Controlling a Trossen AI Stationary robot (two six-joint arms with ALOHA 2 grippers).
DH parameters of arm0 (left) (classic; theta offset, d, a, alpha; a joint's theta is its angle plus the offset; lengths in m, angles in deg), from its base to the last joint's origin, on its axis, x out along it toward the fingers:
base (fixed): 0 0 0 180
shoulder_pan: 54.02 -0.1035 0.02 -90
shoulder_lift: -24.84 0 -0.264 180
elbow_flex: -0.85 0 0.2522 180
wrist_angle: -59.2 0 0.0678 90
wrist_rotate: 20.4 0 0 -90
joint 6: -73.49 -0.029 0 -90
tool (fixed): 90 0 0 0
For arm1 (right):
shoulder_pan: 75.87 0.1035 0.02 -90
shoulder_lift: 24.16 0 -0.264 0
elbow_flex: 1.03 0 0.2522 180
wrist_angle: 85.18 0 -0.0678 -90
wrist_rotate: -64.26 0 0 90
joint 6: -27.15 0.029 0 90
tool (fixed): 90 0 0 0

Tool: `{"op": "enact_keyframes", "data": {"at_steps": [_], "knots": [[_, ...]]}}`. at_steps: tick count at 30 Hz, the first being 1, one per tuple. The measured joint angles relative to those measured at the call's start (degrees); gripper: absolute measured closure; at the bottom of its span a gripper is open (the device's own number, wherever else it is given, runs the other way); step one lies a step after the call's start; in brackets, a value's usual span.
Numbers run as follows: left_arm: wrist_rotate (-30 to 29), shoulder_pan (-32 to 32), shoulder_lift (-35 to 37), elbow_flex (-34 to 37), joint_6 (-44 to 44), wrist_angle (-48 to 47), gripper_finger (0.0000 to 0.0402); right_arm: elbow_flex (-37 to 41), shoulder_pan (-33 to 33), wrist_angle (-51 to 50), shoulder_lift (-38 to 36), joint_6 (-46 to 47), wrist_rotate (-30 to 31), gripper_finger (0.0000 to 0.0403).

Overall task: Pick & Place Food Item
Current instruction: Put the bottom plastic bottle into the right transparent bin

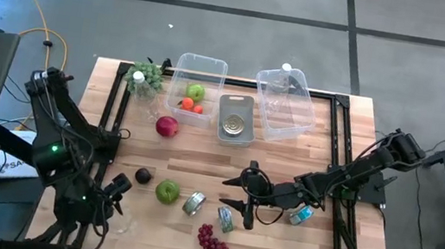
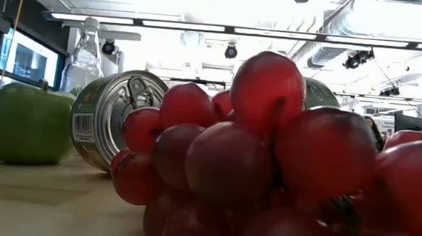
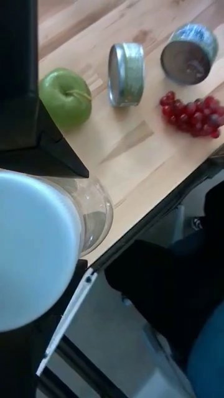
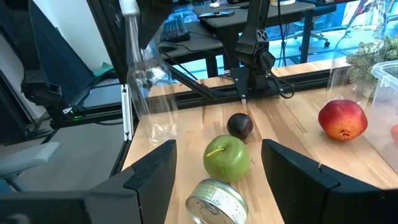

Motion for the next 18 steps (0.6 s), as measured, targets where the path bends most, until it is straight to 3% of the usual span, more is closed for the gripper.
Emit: {"op": "enact_keyframes", "data": {"at_steps": [6, 13, 18], "knots": [[-0.2, -3.2, 0.0, -4.8, -3.1, -1.3, 0.0207, 0.0, 0.3, 3.4, 3.9, -3.5, -1.4, 0.0177], [-2.9, -8.7, -0.2, -8.6, -5.5, -1.3, 0.0208, -0.4, 0.8, 22.0, 10.8, -20.8, -4.3, 0.0177], [-3.0, -12.2, -0.2, -9.4, -6.4, -0.3, 0.0208, -5.6, 0.4, 19.6, 11.0, -20.8, -0.4, 0.0177]]}}
